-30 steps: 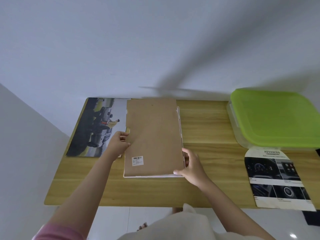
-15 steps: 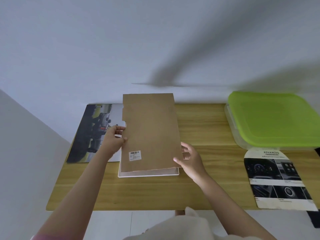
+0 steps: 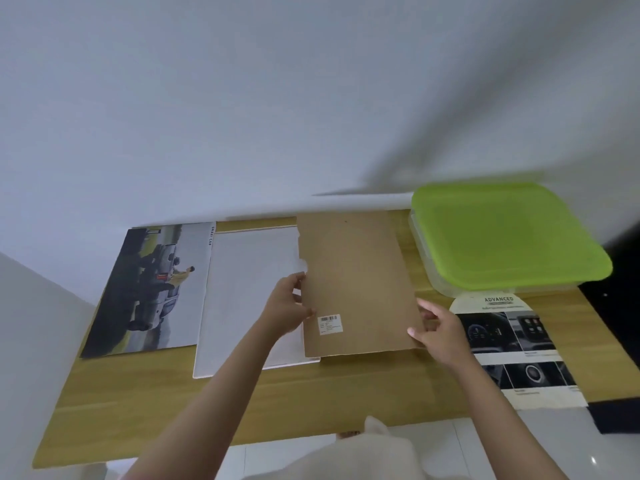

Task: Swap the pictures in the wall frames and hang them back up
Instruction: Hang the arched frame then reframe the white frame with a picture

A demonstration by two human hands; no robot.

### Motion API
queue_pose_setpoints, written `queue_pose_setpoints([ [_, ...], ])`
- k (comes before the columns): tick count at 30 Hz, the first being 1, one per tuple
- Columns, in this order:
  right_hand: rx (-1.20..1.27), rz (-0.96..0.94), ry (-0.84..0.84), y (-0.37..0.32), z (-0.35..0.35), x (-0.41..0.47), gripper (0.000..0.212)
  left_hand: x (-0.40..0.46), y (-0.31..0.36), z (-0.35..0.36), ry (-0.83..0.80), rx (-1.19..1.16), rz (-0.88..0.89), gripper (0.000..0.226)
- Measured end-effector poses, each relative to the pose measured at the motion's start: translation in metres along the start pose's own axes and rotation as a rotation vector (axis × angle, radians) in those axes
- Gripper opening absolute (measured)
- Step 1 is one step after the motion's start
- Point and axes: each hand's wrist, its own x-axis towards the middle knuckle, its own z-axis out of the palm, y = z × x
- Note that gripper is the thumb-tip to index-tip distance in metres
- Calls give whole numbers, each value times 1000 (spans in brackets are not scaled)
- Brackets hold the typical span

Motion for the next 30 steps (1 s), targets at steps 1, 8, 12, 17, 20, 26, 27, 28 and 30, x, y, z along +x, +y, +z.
queue_pose_setpoints([
  [1,-4,12,7,4,-6,2,64,3,2,10,-12,41,1,72],
  [8,-122,16,37,24,-25,29,61,23,8,60,-76,232,-61,82],
  [12,-251,-21,21,28,-21,36,69,29,7,77,-14,314,-70,69],
  [17,-306,-65,42,34,-12,34,70,29,5,90,15,391,-66,56],
  [20,-356,-104,55,38,-9,35,66,27,2,96,21,395,-72,56],
  [26,-358,-243,109,34,4,32,55,21,4,90,83,293,-39,68],
  [27,-352,-271,115,31,8,32,53,18,3,85,100,276,-28,67],
  [28,-347,-293,117,27,12,32,51,15,2,79,121,262,-12,67],
  [30,-346,-338,110,16,24,33,47,6,-3,63,172,246,18,63],
])
